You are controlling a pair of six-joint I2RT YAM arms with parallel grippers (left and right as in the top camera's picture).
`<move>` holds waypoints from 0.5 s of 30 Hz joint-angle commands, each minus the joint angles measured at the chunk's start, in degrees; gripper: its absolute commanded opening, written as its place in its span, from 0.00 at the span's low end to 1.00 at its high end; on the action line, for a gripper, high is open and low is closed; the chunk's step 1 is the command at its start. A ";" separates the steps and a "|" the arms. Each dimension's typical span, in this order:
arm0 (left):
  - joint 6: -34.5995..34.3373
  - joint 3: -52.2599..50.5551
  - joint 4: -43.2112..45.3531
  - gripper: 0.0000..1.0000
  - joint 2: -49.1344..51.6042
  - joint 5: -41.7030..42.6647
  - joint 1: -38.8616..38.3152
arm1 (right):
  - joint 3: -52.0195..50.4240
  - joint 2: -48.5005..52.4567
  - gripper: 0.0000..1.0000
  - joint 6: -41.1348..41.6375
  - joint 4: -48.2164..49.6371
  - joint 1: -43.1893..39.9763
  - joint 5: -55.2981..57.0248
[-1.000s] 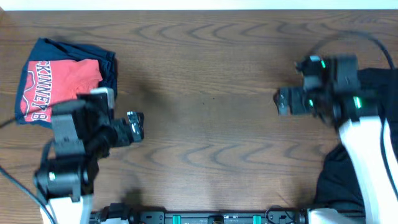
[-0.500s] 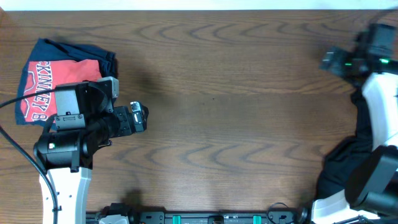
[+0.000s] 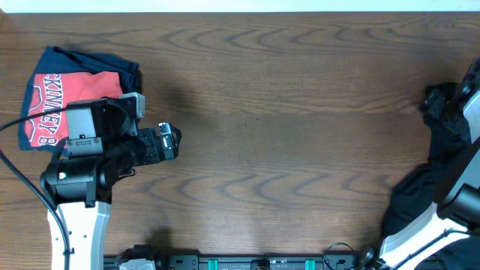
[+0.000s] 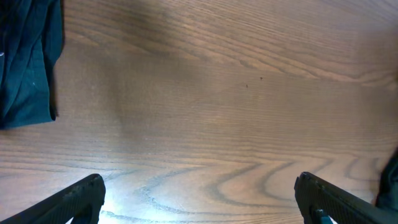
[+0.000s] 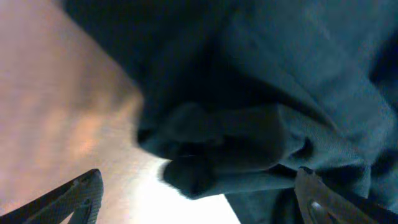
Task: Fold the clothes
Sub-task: 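Reach the right gripper to the black polo and grasp its edge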
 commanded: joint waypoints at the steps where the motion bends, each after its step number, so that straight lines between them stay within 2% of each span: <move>1: -0.33 0.85 -0.33 0.98 0.04 0.81 -0.17 | 0.83 3.32 0.87 -0.96 -0.20 -0.48 3.28; 2: -0.33 0.85 -0.42 0.98 0.04 0.81 -0.17 | 0.83 3.93 0.70 -0.96 0.02 -0.48 2.62; 3: -0.33 0.85 -0.57 0.98 0.04 0.81 -0.17 | 0.83 4.09 0.37 -0.96 0.31 -0.42 0.90; 4: -0.33 0.85 -0.74 0.98 0.04 0.81 -0.17 | 0.85 4.07 0.08 -0.96 0.74 -0.37 -1.09; 5: -0.33 0.85 -0.96 0.98 0.04 0.81 -0.17 | 1.01 3.45 0.01 -0.98 1.09 -0.22 -4.42; 11: -0.33 0.87 -1.11 0.98 0.02 0.79 -0.15 | 1.68 -3.65 0.01 -7.61 4.26 4.76 -24.76; 15: -0.33 2.32 -1.16 0.98 -0.57 0.79 -0.11 | 1.68 -10.03 0.01 -8.90 5.29 14.40 -32.98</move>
